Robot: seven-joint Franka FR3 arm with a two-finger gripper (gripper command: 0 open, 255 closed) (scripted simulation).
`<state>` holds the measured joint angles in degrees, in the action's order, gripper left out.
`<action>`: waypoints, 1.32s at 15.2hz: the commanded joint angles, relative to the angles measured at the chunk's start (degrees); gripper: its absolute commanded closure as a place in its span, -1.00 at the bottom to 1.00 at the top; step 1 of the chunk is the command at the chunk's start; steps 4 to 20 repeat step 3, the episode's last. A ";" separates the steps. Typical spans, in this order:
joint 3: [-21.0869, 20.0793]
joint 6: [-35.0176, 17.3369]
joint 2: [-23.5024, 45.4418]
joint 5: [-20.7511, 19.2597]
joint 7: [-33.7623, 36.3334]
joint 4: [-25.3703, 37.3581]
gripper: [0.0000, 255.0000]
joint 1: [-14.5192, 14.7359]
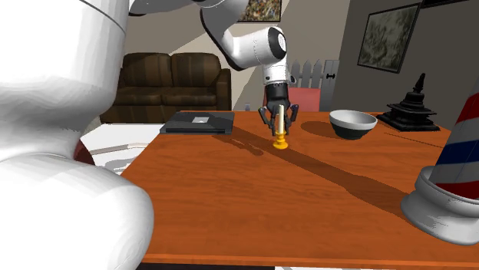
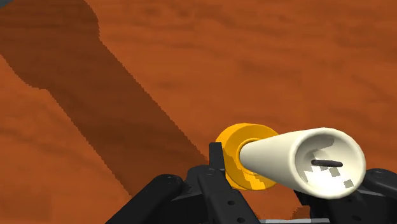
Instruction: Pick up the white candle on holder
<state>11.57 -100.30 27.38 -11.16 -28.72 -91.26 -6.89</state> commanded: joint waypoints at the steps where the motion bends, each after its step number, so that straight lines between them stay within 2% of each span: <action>1: 0.04 1.29 -0.45 -0.03 -0.25 0.84 1.00 0.05; 20: 0.04 1.39 -0.49 -0.03 -0.27 0.90 1.00 0.05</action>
